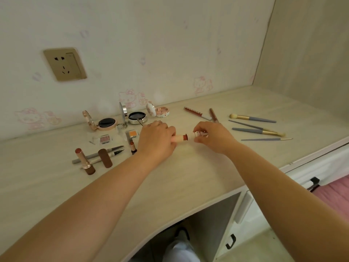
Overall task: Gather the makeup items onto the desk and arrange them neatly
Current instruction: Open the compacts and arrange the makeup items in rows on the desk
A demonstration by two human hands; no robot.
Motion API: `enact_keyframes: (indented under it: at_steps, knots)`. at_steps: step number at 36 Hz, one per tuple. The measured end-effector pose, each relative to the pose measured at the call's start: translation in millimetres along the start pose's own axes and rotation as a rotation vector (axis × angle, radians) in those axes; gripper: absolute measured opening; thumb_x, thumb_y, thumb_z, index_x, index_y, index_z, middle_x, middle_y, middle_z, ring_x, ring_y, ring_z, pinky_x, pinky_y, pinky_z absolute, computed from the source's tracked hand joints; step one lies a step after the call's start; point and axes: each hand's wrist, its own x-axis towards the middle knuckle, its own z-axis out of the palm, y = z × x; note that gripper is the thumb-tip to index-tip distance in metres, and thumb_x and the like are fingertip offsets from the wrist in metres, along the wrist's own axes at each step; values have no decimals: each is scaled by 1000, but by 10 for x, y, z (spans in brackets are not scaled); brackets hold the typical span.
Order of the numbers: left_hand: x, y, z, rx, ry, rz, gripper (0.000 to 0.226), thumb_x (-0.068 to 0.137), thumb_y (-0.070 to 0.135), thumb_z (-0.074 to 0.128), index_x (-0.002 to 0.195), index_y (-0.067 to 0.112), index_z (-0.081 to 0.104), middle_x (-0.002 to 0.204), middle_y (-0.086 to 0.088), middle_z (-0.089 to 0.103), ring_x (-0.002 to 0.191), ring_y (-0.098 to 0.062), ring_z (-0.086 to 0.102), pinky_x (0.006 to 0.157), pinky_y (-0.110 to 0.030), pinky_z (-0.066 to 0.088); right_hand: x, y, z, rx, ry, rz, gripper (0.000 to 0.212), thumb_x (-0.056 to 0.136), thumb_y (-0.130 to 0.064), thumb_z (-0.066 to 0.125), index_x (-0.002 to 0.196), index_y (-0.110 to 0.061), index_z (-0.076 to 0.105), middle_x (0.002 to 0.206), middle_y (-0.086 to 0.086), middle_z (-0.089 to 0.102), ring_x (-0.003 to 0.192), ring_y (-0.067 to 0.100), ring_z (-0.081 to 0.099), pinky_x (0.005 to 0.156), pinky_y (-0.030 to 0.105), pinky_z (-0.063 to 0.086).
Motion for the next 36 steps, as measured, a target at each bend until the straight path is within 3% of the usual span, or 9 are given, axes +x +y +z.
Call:
enact_keyframes:
  at_steps: [3,7,15,20,24,30,36]
  knots:
    - [147,-21,34,26,-54,-46,22,84,38,52,101,27,62,97,6,63,96,-19,52,68,-31,31,132,5,98,-64,99,-41,24,85,-23,63,108,-21,62,107,1,60,103,17,53,87,33,42]
    - [306,-77,61,19,-188,-147,19,84,37,53,98,31,65,95,6,64,97,-19,53,71,-31,32,299,7,264,-114,126,-49,24,87,-19,58,111,-18,61,111,3,57,108,19,49,79,31,42]
    - [520,-159,115,138,-371,-221,23,87,33,54,107,26,63,102,2,62,100,-19,53,83,-35,32,512,-9,514,-88,130,-18,24,89,-17,55,112,-17,59,110,6,55,106,25,47,82,37,41]
    - [558,-251,141,173,-437,-285,14,86,30,55,94,21,63,86,3,55,82,-17,45,82,-37,31,571,14,555,-130,132,-21,23,92,-22,52,114,-21,57,112,3,55,107,24,47,85,36,37]
    - [558,-269,146,192,-450,-333,12,86,31,57,84,20,55,71,4,43,78,-17,43,88,-38,35,588,35,572,-161,125,-16,23,94,-24,48,116,-24,55,116,2,54,108,23,46,85,35,36]
    - [573,-209,148,181,-436,-309,14,87,28,56,98,23,63,79,4,46,80,-17,41,78,-37,23,587,33,580,-154,115,-16,23,93,-28,51,115,-26,56,114,1,54,107,23,45,85,35,34]
    - [550,-237,148,136,-411,-306,24,86,35,59,107,25,63,89,5,51,90,-18,49,87,-37,31,577,17,548,-128,82,-32,23,91,-31,53,114,-28,58,114,-2,55,108,21,44,89,36,34]
